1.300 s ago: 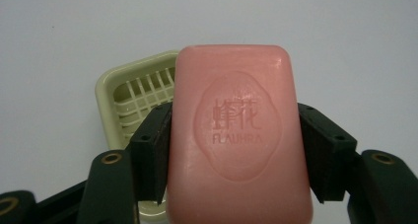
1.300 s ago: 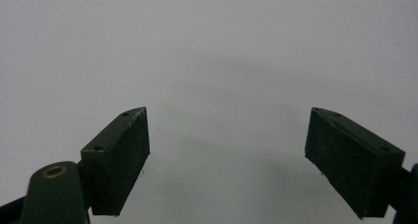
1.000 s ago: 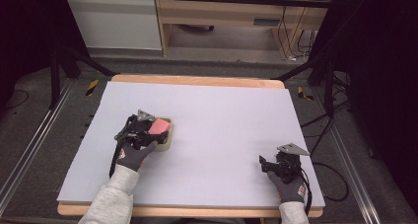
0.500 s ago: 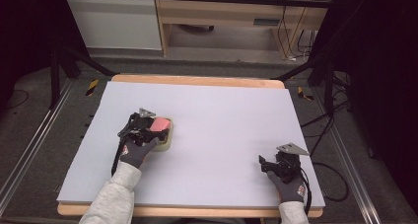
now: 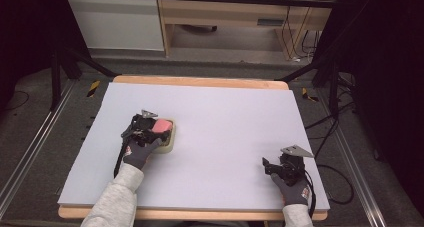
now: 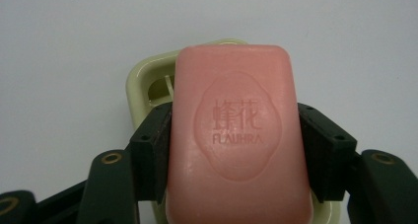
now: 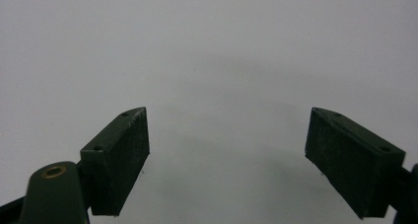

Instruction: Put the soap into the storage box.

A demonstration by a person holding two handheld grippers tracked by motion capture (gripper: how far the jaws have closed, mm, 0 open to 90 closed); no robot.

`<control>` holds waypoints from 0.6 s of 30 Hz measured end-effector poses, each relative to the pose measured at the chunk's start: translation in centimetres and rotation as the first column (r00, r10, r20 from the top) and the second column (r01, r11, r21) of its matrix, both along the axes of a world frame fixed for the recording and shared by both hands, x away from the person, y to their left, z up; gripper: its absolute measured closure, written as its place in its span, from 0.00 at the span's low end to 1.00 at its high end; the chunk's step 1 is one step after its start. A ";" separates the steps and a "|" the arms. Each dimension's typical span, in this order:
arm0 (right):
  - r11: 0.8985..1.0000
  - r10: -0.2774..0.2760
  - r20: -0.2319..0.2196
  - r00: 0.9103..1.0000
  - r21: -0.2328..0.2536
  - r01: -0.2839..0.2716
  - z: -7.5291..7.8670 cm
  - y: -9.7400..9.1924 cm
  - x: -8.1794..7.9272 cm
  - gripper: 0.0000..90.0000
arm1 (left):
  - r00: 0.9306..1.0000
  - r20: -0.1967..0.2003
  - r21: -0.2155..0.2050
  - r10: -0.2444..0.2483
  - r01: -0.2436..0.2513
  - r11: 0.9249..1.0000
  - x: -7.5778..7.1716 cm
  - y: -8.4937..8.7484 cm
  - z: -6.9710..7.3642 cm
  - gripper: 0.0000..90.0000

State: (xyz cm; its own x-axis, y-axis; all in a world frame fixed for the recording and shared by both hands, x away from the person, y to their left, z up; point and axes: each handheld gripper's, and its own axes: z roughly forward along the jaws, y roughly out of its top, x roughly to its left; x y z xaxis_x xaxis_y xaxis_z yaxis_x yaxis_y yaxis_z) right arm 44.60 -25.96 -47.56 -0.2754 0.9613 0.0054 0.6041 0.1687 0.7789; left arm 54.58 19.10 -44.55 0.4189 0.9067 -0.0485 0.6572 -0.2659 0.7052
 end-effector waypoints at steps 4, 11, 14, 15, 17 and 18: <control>1.000 0.000 0.000 1.000 0.000 0.000 0.0 0.0 0.0 0.19 | 1.000 -0.005 0.004 0.004 -0.004 1.000 0.1 0.0 -0.3 0.41; 1.000 -0.001 0.000 1.000 0.001 0.001 0.0 0.0 0.0 0.19 | 1.000 -0.012 0.017 -0.004 0.004 1.000 0.2 -0.1 -0.5 0.41; 1.000 0.000 0.000 1.000 -0.001 0.000 0.0 0.0 0.0 0.19 | 1.000 -0.009 0.020 0.002 -0.001 1.000 0.2 -0.2 -0.6 0.41; 1.000 0.001 0.001 1.000 -0.001 -0.001 0.0 0.0 0.0 0.19 | 1.000 -0.010 0.021 0.003 -0.002 1.000 0.2 -0.2 -0.6 0.41; 1.000 0.003 0.003 1.000 -0.002 -0.003 0.0 0.0 0.0 0.19 | 1.000 -0.010 0.021 0.006 -0.006 1.000 0.2 -0.2 -0.6 0.41; 1.000 0.003 0.002 1.000 -0.002 -0.003 0.0 0.0 0.0 0.19 | 1.000 -0.010 0.021 0.007 -0.006 1.000 0.2 -0.2 -0.7 0.41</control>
